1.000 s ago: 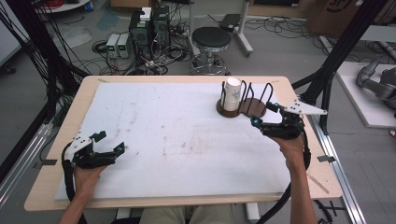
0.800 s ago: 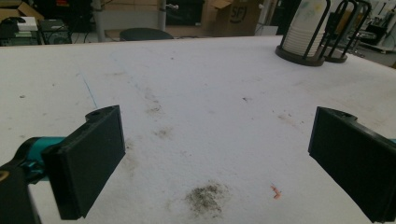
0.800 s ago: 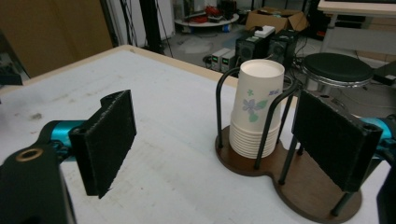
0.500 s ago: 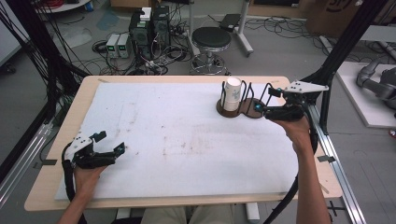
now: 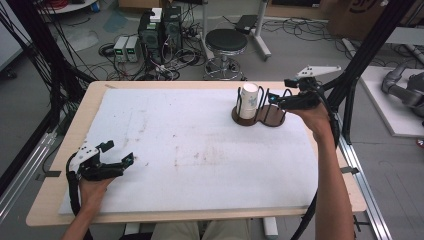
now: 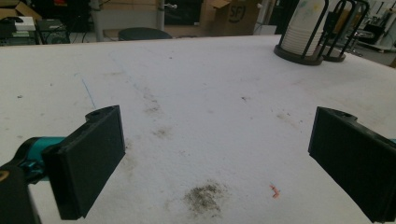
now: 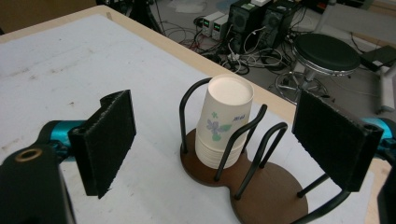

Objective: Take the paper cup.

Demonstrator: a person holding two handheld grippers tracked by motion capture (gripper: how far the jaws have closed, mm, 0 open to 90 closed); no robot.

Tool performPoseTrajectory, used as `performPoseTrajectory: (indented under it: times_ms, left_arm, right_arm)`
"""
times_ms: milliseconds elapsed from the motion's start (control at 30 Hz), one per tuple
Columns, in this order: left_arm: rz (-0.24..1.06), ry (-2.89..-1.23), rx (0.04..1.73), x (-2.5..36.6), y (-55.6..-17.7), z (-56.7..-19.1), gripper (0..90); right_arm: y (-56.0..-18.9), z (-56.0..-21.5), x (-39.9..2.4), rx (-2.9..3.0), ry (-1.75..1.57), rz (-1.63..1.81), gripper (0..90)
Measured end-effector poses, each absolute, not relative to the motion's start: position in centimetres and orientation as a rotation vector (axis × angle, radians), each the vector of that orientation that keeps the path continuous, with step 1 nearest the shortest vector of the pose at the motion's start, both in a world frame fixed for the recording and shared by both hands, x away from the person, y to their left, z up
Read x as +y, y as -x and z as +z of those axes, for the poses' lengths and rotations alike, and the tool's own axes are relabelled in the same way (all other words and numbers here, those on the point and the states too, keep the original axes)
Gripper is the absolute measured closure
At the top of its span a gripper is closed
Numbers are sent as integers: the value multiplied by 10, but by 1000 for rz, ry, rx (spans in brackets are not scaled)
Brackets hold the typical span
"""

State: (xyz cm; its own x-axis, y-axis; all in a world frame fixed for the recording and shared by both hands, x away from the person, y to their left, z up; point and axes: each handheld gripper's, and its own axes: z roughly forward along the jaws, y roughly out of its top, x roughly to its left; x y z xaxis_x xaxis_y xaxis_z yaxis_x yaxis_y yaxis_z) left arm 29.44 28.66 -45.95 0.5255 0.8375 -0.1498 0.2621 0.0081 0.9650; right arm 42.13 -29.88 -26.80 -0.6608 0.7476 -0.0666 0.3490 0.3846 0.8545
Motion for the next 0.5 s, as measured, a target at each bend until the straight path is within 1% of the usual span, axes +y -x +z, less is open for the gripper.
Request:
performPoseTrajectory:
  times_ms: [33, 167, 500]
  left_arm:
    - [586, -1544, 977, 287, -294, -459, 38]
    - [588, -1545, 977, 286, -294, -459, 38]
    - [587, -1545, 970, 287, -294, -460, 37]
  right_arm:
    - [-430, -263, -296, 2229, -940, 1168, 137]
    - [-446, -257, -291, 2267, -935, 1121, 138]
    - [-476, -255, -266, 2357, -921, 996, 138]
